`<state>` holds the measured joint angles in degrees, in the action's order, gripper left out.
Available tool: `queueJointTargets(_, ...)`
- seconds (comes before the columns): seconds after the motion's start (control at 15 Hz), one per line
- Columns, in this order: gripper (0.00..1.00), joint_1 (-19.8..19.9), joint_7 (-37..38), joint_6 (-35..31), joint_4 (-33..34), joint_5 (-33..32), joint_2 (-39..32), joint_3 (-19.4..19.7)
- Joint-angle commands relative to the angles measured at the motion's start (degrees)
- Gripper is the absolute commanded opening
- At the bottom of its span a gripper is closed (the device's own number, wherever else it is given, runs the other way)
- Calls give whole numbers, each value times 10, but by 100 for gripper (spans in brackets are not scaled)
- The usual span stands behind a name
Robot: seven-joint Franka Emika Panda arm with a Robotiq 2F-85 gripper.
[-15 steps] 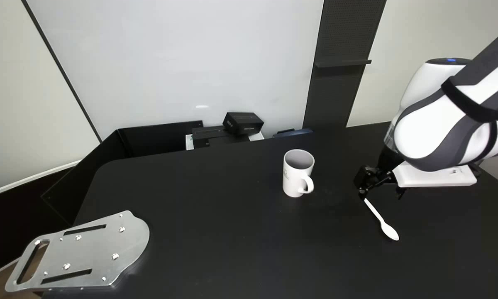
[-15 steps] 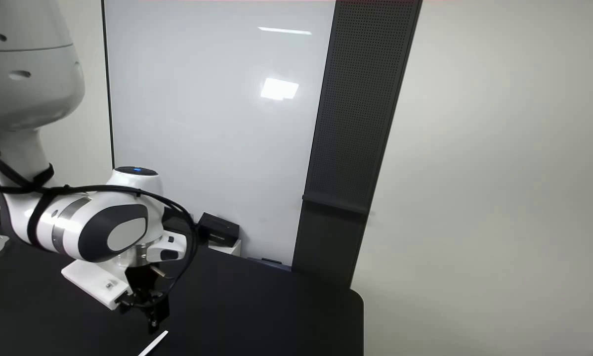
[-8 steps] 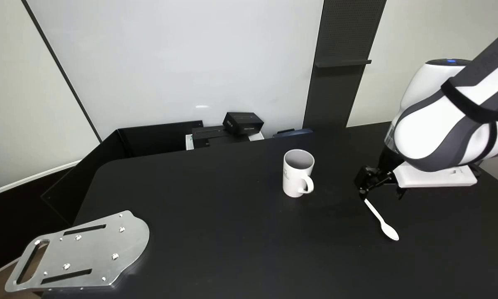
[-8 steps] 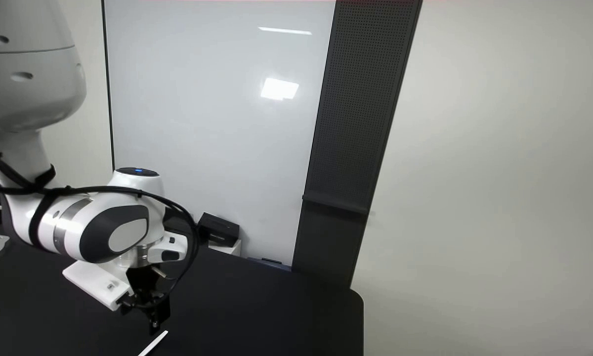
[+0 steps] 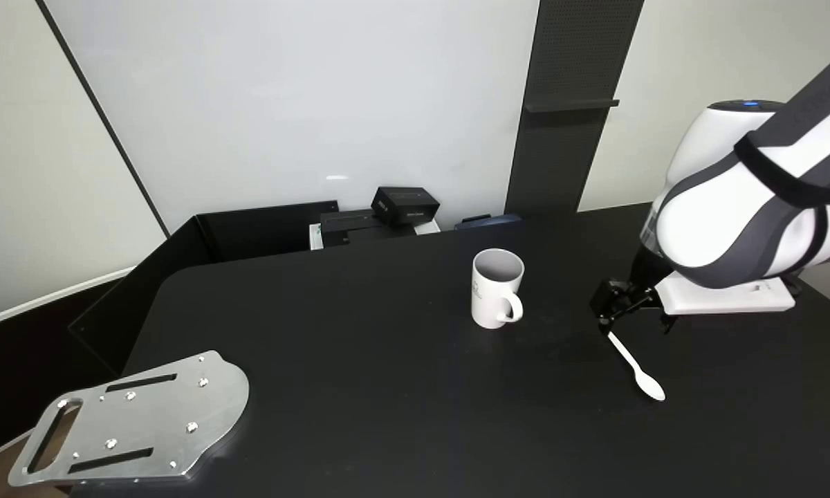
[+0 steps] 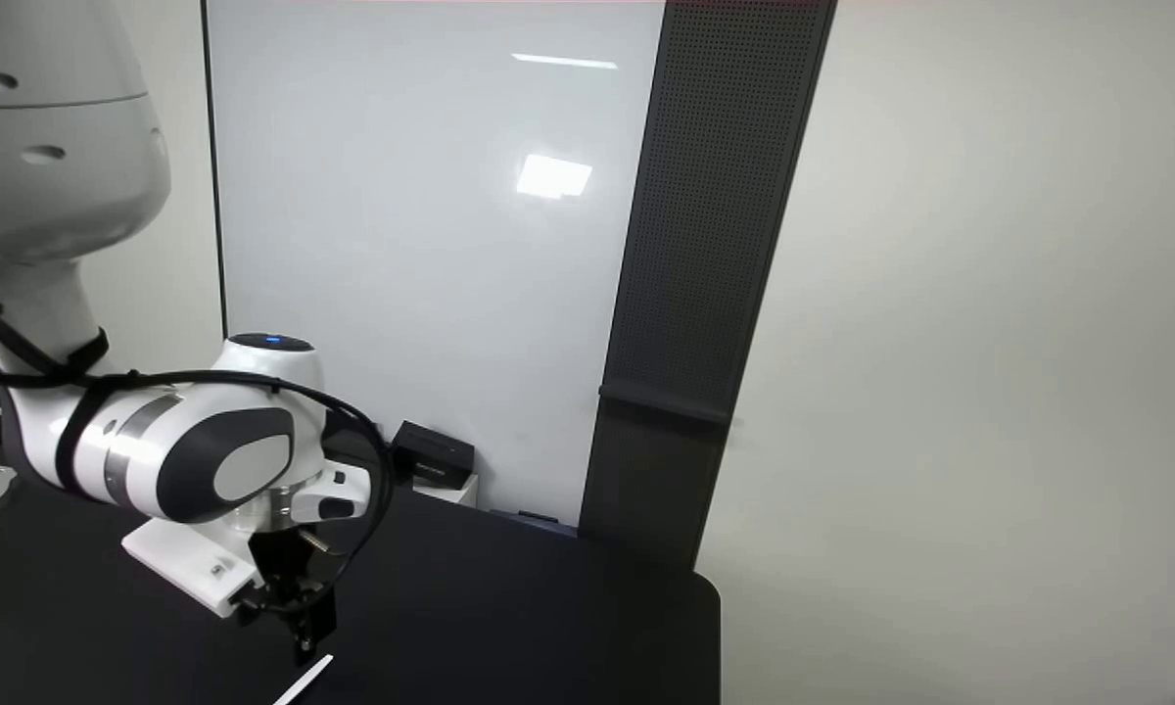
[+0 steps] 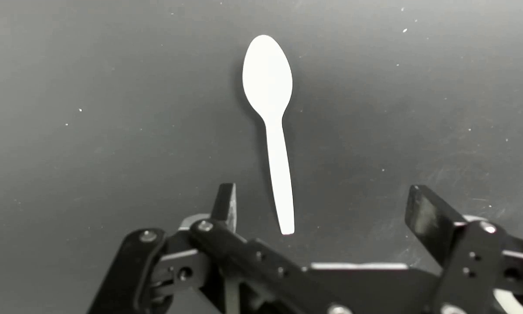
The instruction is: Put the spoon in the mug, put it back on the table, then put it in the mug again
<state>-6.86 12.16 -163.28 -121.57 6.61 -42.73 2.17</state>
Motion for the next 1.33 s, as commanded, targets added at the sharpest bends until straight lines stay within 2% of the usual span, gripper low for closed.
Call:
queueJointTargets(0.0,100,-4,-1,3,7,-9,-11,3)
queueJointTargets(1.27,100,3,-18,-5,49,-13,-86,-3)
